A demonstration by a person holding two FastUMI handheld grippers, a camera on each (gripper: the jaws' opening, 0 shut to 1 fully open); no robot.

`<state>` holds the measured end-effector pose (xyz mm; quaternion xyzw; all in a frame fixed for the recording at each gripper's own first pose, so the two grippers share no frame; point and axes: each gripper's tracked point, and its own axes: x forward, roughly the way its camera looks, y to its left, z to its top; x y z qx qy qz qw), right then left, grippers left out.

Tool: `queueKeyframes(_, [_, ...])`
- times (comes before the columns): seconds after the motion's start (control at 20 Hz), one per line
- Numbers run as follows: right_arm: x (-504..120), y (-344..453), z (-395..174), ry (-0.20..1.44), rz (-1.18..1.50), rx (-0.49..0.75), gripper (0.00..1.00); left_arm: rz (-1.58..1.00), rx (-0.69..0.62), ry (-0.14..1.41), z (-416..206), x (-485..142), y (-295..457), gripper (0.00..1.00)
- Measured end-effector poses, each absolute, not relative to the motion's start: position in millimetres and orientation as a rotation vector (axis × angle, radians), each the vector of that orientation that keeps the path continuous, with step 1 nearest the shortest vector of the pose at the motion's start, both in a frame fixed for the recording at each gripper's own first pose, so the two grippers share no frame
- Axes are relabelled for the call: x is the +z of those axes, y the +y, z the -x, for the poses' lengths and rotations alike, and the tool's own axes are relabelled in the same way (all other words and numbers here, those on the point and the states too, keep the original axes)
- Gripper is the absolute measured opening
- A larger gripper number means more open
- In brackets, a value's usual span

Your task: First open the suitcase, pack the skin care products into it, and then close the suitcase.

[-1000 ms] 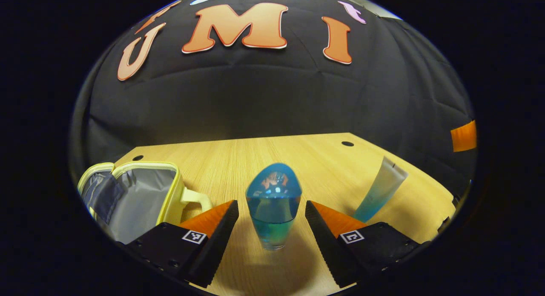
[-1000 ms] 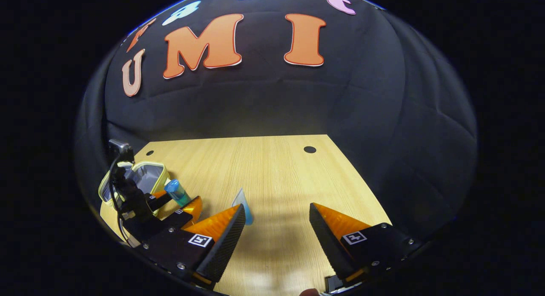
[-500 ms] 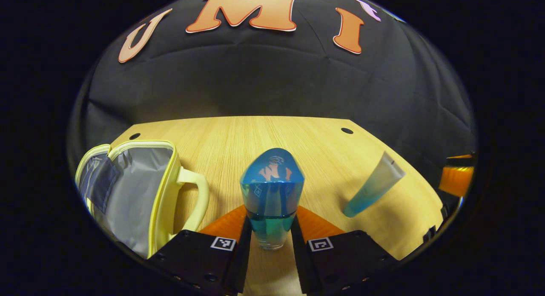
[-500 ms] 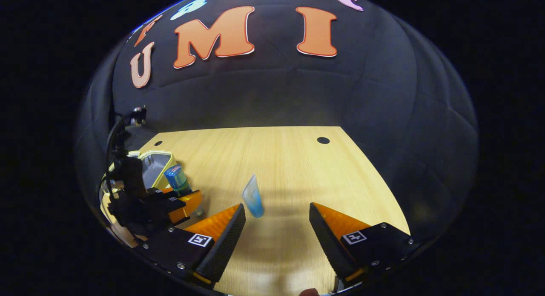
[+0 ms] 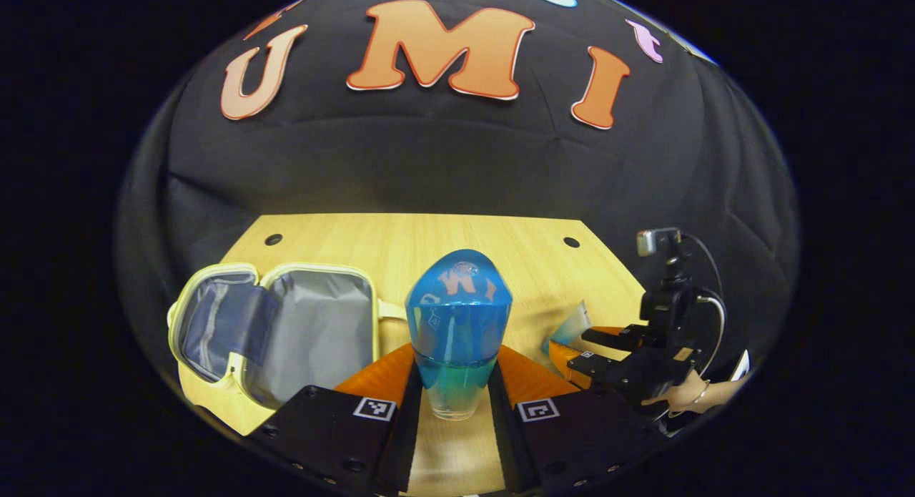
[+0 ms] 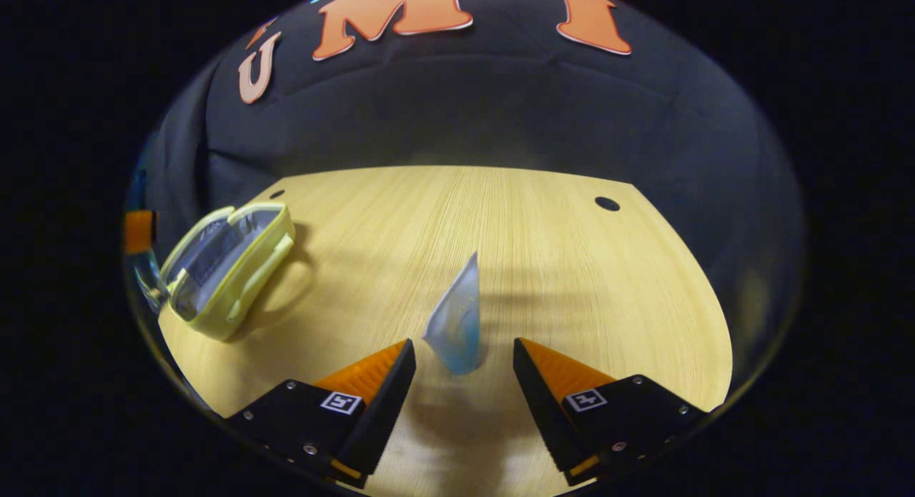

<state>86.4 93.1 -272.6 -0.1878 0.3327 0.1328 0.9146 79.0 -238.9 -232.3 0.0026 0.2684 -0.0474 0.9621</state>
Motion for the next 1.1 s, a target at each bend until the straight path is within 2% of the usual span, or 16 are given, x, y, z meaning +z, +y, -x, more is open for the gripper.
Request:
queueKeyframes(0.05, [-278.6, 93.7, -89.4, 0.699, 0.396, 0.279, 0.85, -0.006, -0.081, 0.541, -76.4, -231.1, -231.3, 0.47])
queueKeyframes(0.1, [-287.5, 94.4, -92.2, 0.719, 0.405, 0.284, 0.78, -0.005, -0.069, 0.543, -73.4, -231.1, -225.1, 0.47])
queueKeyframes(0.25, [-302.7, 93.0, -93.3, 0.772, 0.42, 0.28, 0.48, 0.041, -0.03, 0.576, -53.9, -242.6, -204.5, 0.47])
queueKeyframes(0.35, [-294.2, 97.4, -90.8, 0.769, 0.391, 0.293, 0.44, 0.038, -0.03, 0.595, -48.5, -247.7, -194.8, 0.47])
queueKeyframes(0.4, [-282.0, 100.1, -84.3, 0.761, 0.37, 0.301, 0.38, 0.031, -0.036, 0.598, -47.6, -245.3, -189.4, 0.47])
queueKeyframes(0.45, [-264.3, 110.1, -74.5, 0.758, 0.323, 0.319, 0.41, 0.027, -0.046, 0.601, -48.1, -240.9, -183.5, 0.47])
queueKeyframes(0.65, [-216.8, 167.6, -26.8, 0.81, 0.234, 0.422, 0.41, 0.023, -0.125, 0.665, -45.5, -206.8, -133.7, 0.47])
queueKeyframes(0.75, [-200.3, 222.0, 5.9, 0.855, 0.193, 0.496, 0.41, 0.002, -0.158, 0.793, -42.9, -199.1, -76.7, 0.47])
queueKeyframes(0.85, [-201.7, 264.6, 31.6, 0.909, 0.126, 0.516, 0.41, 0.005, -0.198, 0.956, -49.6, -215.8, -34.5, 0.47])
queueKeyframes(1.0, [-209.6, 309.2, 63.5, 0.96, 0.095, 0.525, 0.41, 0.007, -0.285, 1.167, -59.3, -259.8, -19.2, 0.48])
queueKeyframes(1.1, [-210.7, 320.9, 74.0, 0.975, 0.069, 0.511, 0.41, -0.025, -0.318, 1.239, -72.0, -280.8, -23.3, 0.48])
